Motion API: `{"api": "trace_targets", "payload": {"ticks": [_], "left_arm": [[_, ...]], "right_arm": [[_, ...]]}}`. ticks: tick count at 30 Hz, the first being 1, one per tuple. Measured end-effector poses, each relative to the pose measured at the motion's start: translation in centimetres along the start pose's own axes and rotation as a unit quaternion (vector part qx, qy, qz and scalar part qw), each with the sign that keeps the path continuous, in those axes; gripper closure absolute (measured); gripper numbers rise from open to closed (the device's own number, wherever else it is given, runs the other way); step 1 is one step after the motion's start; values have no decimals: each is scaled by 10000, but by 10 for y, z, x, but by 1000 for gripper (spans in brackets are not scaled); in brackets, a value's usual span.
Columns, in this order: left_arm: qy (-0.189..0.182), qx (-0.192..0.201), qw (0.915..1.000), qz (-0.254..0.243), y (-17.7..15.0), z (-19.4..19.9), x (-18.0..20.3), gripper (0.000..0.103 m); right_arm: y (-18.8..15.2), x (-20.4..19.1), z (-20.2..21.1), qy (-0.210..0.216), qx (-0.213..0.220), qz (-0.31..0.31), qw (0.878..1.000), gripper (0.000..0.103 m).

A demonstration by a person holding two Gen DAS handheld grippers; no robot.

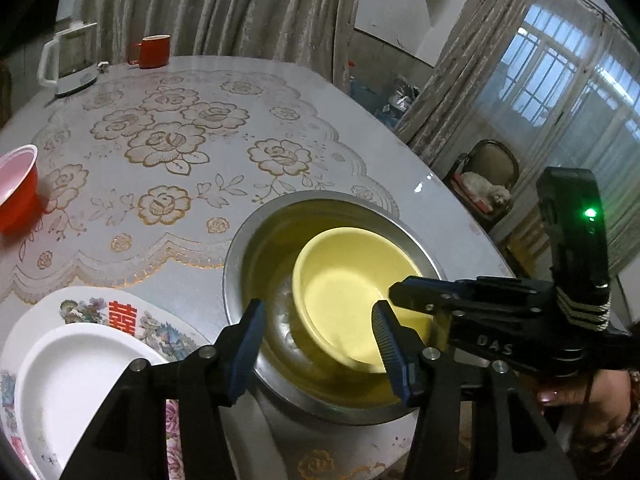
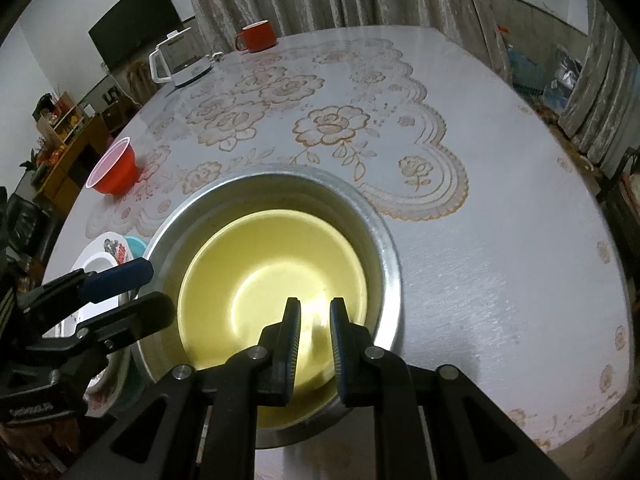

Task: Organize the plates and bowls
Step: 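Lower the yellow bowl into the steel bowl with both grippers, then open both grippers and withdraw them from the nested bowls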

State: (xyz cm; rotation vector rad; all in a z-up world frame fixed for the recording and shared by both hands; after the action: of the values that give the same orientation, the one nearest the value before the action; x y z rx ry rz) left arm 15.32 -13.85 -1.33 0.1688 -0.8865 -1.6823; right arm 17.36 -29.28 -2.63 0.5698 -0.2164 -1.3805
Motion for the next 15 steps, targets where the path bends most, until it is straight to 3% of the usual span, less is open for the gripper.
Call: {"api": "trace_targets", "payload": {"ticks": [7,8,10,15], "left_arm": [[53,130,9998,164,5,14,-9,44],[43,163,9996,214,6,18,-12,43],[45,196,9993,309,8,23,-18,36],[5,203,9978,633,11,31,-36,26]], "right_arm": [[2,-14,-15,111,-121,38,9999,88],[2,-17,-17,88,-138,64,9998,82],[4,-24,-19,-34,-51,234,9997,79],[7,-32,-23,284,-158,235,9992,79]]}}
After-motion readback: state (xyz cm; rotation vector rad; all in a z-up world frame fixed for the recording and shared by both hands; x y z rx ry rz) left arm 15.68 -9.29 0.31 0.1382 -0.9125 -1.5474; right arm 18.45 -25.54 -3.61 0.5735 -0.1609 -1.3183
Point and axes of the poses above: each gripper's, at about its wrist camera, not at the fingertips, and z roughly against the way its jaws point, x to its right, y to its top, the point moved 1 cm from there along -z, roughly the way its jaws point, and after that the axes turned 3 degrees about x, right-handed, at the moved point
